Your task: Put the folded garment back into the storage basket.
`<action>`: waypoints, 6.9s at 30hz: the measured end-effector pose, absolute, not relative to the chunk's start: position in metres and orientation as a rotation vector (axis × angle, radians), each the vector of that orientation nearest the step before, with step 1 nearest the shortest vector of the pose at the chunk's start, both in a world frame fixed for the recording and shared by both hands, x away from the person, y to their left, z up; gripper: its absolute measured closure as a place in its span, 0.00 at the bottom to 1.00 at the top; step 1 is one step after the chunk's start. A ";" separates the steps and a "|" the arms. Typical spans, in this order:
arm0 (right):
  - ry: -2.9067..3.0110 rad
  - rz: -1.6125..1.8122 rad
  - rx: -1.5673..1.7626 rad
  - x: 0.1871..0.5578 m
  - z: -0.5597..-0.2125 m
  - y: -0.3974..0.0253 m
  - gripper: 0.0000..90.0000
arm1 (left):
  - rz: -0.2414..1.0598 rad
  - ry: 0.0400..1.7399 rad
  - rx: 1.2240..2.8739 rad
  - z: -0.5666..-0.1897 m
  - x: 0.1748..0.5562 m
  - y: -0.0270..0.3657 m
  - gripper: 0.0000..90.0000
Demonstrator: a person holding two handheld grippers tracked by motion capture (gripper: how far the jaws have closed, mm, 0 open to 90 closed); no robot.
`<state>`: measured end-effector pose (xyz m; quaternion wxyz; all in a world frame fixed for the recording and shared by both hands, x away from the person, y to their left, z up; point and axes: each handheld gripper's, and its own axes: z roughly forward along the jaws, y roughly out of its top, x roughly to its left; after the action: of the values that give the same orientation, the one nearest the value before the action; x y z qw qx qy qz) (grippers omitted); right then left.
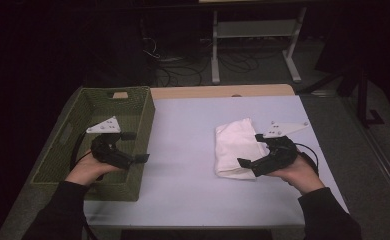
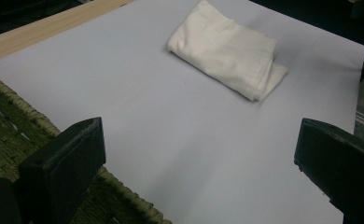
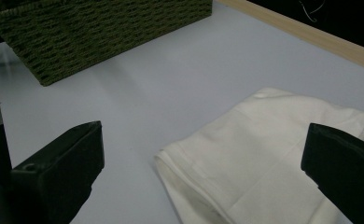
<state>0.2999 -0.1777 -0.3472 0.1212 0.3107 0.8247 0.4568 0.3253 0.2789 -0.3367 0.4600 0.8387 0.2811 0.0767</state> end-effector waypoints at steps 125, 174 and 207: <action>2.483 1.243 1.034 0.289 -0.406 -0.208 0.00 | 0.065 0.572 2.100 -0.381 0.318 0.142 0.01; 2.597 1.120 1.078 0.297 -0.445 -0.192 0.00 | 0.080 0.605 2.122 -0.395 0.328 0.136 0.01; 2.585 1.153 1.083 0.297 -0.442 -0.194 0.00 | 0.112 0.659 2.065 -0.403 0.363 0.109 0.01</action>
<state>0.2970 -0.1942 -0.4424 0.0553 0.3569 0.8517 0.3798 0.3634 0.1092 -0.4030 0.4667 0.8414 0.2686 0.0458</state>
